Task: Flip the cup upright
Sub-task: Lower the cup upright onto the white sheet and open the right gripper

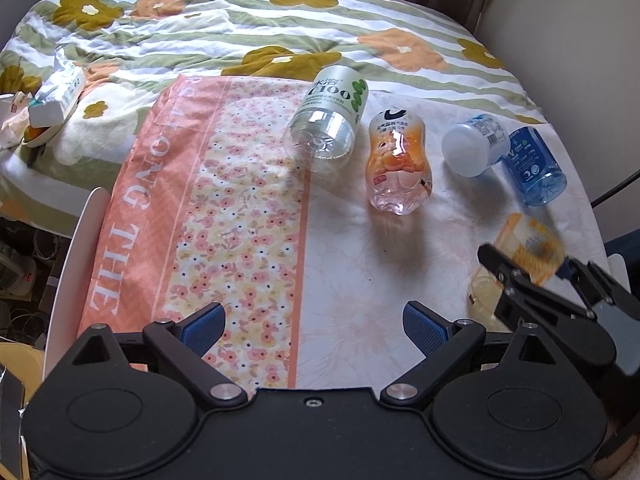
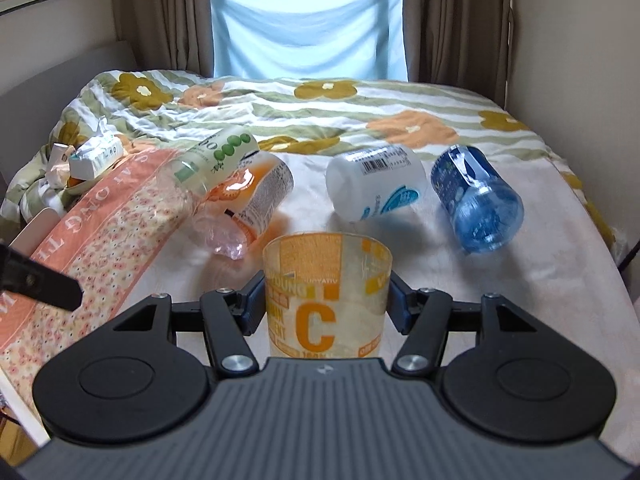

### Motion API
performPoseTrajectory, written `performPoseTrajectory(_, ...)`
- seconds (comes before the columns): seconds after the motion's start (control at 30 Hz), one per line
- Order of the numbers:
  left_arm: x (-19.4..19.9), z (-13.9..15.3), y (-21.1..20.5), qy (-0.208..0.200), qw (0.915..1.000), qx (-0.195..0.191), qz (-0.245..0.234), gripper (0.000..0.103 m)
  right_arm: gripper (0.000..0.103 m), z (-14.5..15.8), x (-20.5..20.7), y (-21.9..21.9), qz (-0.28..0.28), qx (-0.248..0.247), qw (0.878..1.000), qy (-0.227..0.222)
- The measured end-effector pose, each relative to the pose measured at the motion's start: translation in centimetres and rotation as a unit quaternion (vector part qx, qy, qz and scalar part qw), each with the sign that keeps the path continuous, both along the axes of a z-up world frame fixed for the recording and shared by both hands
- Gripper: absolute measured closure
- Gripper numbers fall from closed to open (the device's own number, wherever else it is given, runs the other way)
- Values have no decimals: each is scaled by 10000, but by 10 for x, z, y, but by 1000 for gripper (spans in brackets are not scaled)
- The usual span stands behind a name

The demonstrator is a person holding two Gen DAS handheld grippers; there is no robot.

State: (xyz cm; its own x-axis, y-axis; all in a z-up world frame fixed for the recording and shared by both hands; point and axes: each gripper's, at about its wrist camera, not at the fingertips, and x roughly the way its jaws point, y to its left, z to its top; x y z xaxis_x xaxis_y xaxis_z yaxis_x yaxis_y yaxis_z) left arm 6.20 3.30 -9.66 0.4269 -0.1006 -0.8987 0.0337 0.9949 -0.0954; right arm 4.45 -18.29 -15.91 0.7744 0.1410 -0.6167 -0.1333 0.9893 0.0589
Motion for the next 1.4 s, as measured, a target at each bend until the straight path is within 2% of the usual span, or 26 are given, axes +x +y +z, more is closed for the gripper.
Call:
performPoseTrajectory(0.2,0,1,-1,1,10000,-36,-16,5,28,-1,-7,0,9,-26,9998,179)
performPoseTrajectory(0.6,-2,2,-4,6,10000,-59,-31,5,27,-1,-10,5,115,-142,9996,212)
performPoseTrajectory(0.7,-2,3,-4,-13,10000,-62,-23,5,16,0,-10,4,85,-138,9996,219)
performPoseTrajectory(0.77,-2,4,-4,-29,10000,-61,-20,5,5,2,-10,3,39,-126,9997,184)
performPoseTrajectory(0.93,-3,12,-3,-121,9999,-59,-5,5,3,11,-11,1,-14,-114,9996,247)
performPoseTrajectory(1.1,-6,28,-3,-318,9995,-64,27,5,3,35,-19,-8,-69,-29,9995,315)
performPoseTrajectory(1.4,-21,73,-6,-966,9953,23,-17,5,0,114,-40,-33,-288,-62,9988,389)
